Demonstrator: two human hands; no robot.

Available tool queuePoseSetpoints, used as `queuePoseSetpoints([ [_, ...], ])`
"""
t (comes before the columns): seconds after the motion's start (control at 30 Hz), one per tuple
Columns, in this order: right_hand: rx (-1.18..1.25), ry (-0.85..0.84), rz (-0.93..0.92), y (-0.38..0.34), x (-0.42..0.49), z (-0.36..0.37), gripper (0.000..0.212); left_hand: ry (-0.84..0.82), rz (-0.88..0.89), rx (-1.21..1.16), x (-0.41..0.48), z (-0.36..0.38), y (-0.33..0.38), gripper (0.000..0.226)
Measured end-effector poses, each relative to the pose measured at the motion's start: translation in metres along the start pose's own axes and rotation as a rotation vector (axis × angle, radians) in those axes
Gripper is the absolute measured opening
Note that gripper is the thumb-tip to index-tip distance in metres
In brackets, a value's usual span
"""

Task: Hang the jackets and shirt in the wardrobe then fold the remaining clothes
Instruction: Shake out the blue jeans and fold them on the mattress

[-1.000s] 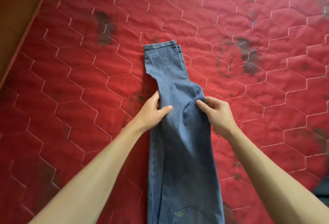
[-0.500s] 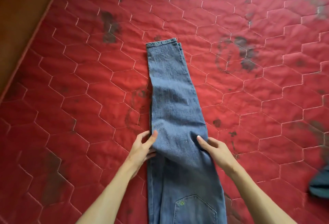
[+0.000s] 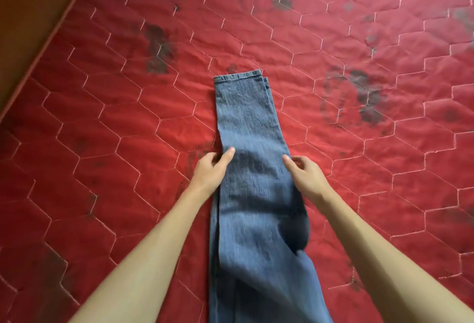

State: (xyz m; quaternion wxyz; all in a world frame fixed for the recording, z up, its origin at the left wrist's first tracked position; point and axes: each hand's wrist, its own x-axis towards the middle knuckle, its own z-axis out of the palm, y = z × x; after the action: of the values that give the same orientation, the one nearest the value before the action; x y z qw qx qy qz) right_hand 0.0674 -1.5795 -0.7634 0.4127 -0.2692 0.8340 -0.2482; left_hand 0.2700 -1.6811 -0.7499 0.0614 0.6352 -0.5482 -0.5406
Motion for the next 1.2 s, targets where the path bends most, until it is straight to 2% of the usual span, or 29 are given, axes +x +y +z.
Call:
queuePoseSetpoints([
  [0.1, -0.010, -0.033, 0.042, -0.026, 0.040, 0.005, 0.039, -0.031, -0.083, -0.204, 0.034, 0.013, 0.033, 0.043],
  [0.2, 0.016, -0.022, 0.106, -0.049, 0.069, 0.010, 0.050, -0.025, -0.236, -0.420, 0.068, 0.021, 0.050, 0.030],
  [0.27, 0.035, 0.021, 0.111, -0.062, 0.085, 0.013, 0.043, -0.031, -0.314, -0.515, 0.081, 0.021, 0.057, 0.030],
  [0.37, 0.132, 0.038, 0.084, -0.080, 0.108, 0.013, 0.028, -0.048, -0.277, -0.649, 0.099, 0.015, 0.064, 0.033],
  [0.5, 0.394, -0.040, 0.002, -0.105, 0.140, 0.008, 0.014, -0.046, -0.139, -0.794, 0.143, 0.003, 0.091, 0.039],
  [0.63, 0.469, 0.033, -0.131, -0.122, 0.171, 0.009, 0.020, 0.038, -0.030, -0.650, 0.190, -0.002, 0.120, 0.032],
  [0.77, 0.360, 0.085, -0.154, -0.115, 0.187, 0.014, 0.030, 0.138, 0.063, -0.341, 0.208, 0.002, 0.118, 0.029],
  [0.87, 0.137, 0.226, -0.190, -0.096, 0.171, 0.015, 0.043, 0.286, 0.257, 0.003, 0.177, 0.009, 0.094, 0.064],
  [0.93, 0.026, 0.284, -0.217, -0.073, 0.144, 0.014, 0.045, 0.338, 0.336, 0.124, 0.140, 0.013, 0.065, 0.074],
  [1.03, -0.046, 0.310, -0.212, -0.020, 0.086, 0.015, 0.037, 0.329, 0.366, 0.182, 0.068, 0.018, 0.004, 0.061],
  [1.2, -0.190, 0.287, -0.158, 0.057, -0.025, 0.019, 0.022, 0.265, 0.266, 0.230, -0.049, 0.025, -0.088, 0.030],
])
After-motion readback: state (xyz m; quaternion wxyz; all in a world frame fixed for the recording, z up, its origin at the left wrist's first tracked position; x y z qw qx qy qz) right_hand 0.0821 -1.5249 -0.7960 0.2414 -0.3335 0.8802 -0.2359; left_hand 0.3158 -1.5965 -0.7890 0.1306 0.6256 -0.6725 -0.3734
